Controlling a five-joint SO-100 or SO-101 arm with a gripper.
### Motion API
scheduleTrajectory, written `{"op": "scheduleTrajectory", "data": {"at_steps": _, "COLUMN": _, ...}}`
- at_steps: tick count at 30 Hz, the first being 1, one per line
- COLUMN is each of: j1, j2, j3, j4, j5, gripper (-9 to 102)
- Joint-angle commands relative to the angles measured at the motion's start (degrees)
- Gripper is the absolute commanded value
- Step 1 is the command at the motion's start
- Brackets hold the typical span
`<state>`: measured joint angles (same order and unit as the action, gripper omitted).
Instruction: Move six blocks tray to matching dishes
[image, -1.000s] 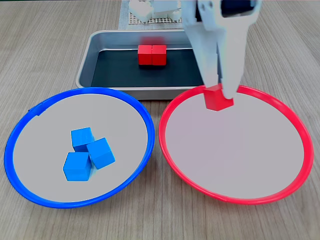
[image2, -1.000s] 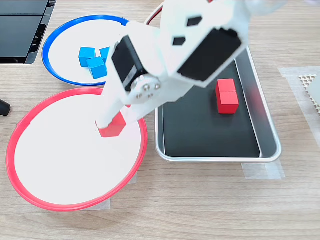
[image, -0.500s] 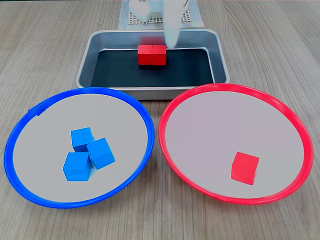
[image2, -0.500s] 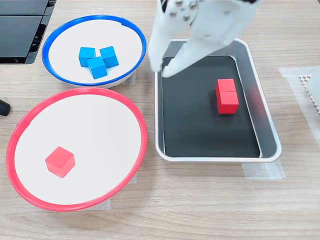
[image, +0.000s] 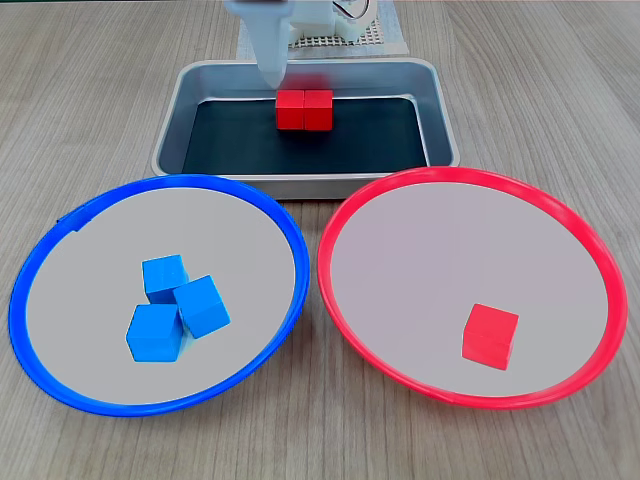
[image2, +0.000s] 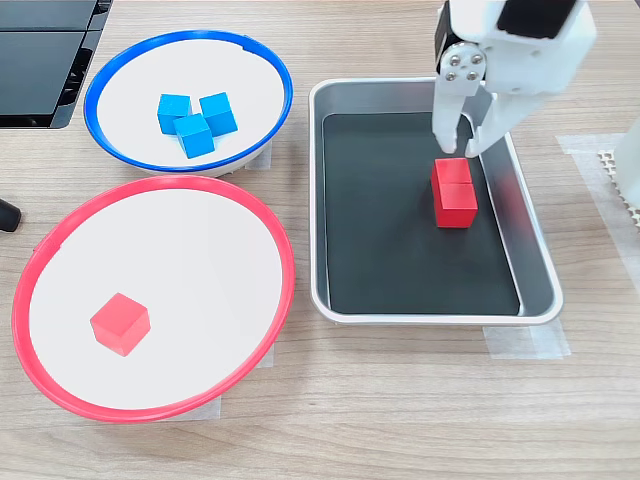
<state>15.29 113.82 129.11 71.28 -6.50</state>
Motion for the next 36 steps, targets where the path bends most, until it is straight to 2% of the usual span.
{"op": "scheduleTrajectory", "data": {"at_steps": 1, "j1": 0.4, "j2": 0.4, "j3": 0.6, "j4": -2.2, "j5": -3.1, "gripper": 15}}
{"op": "scheduleTrajectory", "data": {"at_steps": 3, "j1": 0.2, "j2": 0.3, "j3": 1.5, "j4": -3.0, "j5": -5.1, "gripper": 19}}
{"op": "scheduleTrajectory", "data": {"at_steps": 7, "j1": 0.0, "j2": 0.3, "j3": 3.5, "j4": -3.9, "j5": -9.5, "gripper": 20}}
{"op": "scheduleTrajectory", "data": {"at_steps": 11, "j1": -1.1, "j2": 0.4, "j3": 3.5, "j4": -0.6, "j5": -11.6, "gripper": 21}}
{"op": "scheduleTrajectory", "data": {"at_steps": 16, "j1": -3.6, "j2": 0.8, "j3": 5.3, "j4": -2.4, "j5": -9.4, "gripper": 16}}
{"op": "scheduleTrajectory", "data": {"at_steps": 19, "j1": -4.7, "j2": 0.6, "j3": 5.4, "j4": -4.1, "j5": -7.4, "gripper": 3}}
{"op": "scheduleTrajectory", "data": {"at_steps": 20, "j1": -4.9, "j2": 0.6, "j3": 5.4, "j4": -4.9, "j5": -6.2, "gripper": 2}}
{"op": "scheduleTrajectory", "data": {"at_steps": 28, "j1": -7.5, "j2": 0.5, "j3": -4.2, "j4": -17.8, "j5": -2.5, "gripper": 0}}
{"op": "scheduleTrajectory", "data": {"at_steps": 36, "j1": -19.7, "j2": -10.8, "j3": -19.1, "j4": -30.4, "j5": 2.7, "gripper": 0}}
